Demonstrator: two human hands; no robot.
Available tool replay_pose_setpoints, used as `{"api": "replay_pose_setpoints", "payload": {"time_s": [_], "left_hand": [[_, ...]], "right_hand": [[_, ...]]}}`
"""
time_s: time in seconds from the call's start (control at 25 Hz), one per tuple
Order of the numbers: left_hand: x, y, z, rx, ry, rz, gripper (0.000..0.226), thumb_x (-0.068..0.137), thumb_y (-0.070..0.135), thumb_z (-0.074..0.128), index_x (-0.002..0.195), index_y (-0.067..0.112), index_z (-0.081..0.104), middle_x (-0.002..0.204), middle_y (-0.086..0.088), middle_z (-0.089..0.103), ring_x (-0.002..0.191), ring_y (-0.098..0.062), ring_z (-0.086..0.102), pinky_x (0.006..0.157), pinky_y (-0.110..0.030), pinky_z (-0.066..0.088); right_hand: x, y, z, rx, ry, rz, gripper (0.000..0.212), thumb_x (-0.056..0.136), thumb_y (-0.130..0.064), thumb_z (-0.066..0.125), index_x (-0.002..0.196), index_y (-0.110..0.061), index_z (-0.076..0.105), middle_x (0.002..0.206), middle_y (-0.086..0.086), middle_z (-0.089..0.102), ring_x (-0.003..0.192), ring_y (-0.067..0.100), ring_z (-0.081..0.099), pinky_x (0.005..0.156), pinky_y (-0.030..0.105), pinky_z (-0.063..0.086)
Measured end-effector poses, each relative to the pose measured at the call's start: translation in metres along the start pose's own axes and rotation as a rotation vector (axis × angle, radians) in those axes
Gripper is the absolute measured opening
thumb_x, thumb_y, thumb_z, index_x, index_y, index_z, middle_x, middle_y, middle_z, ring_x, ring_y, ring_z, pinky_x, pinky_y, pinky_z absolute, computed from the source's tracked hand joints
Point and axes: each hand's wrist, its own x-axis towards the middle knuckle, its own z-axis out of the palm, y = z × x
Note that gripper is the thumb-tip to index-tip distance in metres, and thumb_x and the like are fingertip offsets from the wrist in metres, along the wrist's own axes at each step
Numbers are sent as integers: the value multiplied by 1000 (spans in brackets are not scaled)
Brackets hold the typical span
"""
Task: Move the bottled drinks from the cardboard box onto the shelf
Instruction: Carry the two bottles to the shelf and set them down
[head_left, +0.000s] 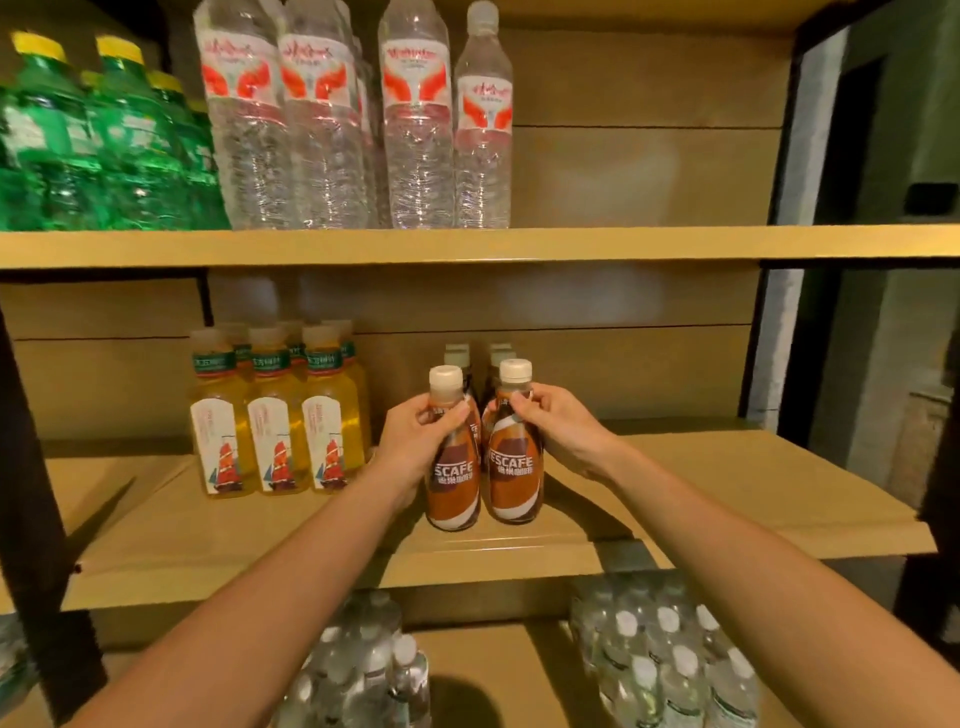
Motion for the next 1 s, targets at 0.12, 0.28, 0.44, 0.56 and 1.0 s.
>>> {"api": "replay_pose_setpoints", "payload": {"time_s": [0.12,0.28,0.44,0.56,1.0], "left_hand": [[13,-12,3,-11,5,2,28,87,20,63,114,16,60,105,-1,67,98,-19,63,80,-31,49],[30,-24,8,-21,10,11,28,87,25,63,114,19,60,110,-2,68,102,-20,64,91,-40,50],[32,-32,9,-66,-8,37,16,87,26,63,101,31,59,103,5,67,100,-16,63,85,-33,50],[29,-33,6,-82,-5,32,36,85,28,64,120,25,55,111,6,63,102,-12,59,84,-29,47],[11,-101,-12,1197,-164,-10,84,76,81,28,143,31,33,154,-2,30,143,-24,21,116,-47,10]], "right_hand": [[12,14,-1,-17,-24,-34,23,93,-27,52,112,-15,58,101,1,70,95,13,69,81,24,54],[26,26,-3,-6,-19,-59,27,93,-28,51,116,-15,58,105,1,70,99,14,68,87,28,54],[30,32,-4,2,-60,-39,23,95,-30,47,116,-23,54,108,-3,68,101,11,67,84,24,54],[26,32,-4,-42,42,-74,40,94,-32,49,132,-22,44,117,-7,63,107,9,62,88,25,52],[-22,87,40,-1004,222,213,76,73,-81,37,122,-24,50,124,0,58,118,21,52,103,42,38]]}}
